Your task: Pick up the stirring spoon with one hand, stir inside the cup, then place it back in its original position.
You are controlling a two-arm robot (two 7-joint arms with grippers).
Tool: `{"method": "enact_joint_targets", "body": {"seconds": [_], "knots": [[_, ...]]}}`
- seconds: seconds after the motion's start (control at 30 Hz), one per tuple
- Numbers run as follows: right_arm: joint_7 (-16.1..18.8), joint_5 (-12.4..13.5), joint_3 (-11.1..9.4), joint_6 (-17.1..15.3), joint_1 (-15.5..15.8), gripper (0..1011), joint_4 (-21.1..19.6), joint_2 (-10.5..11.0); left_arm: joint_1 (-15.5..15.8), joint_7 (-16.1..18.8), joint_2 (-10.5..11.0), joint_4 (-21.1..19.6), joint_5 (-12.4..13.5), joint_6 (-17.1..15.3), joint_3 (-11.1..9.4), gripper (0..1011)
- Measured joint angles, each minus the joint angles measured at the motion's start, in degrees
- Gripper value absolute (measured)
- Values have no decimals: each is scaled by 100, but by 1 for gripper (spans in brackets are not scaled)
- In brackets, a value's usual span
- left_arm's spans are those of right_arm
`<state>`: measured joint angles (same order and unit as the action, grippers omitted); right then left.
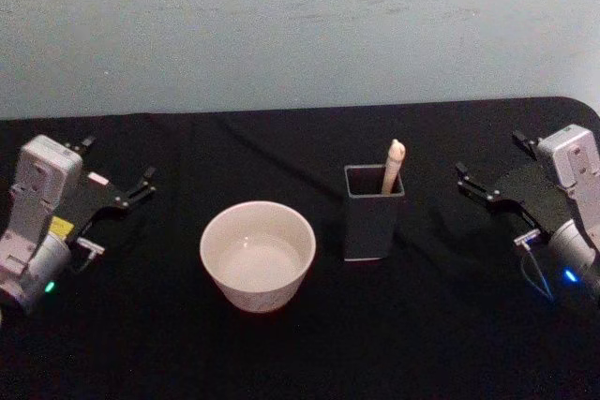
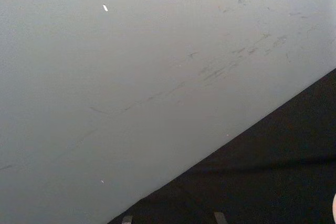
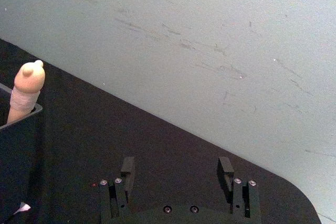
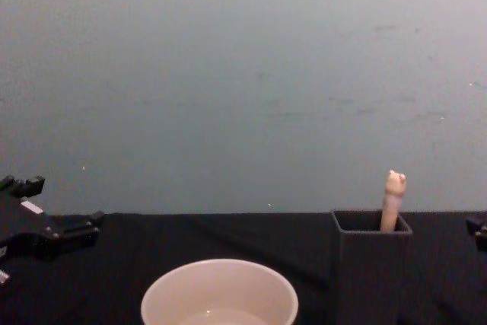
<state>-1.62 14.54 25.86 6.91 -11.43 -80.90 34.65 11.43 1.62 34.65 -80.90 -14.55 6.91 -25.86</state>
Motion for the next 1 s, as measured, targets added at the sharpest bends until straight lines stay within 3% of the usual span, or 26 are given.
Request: {"method": "enact_joint_targets", "body": {"seconds": [1.0], "knots": [[0, 0, 0, 0, 0, 1002, 0, 0, 0, 0, 0, 0, 0, 0, 0, 1001]]}}
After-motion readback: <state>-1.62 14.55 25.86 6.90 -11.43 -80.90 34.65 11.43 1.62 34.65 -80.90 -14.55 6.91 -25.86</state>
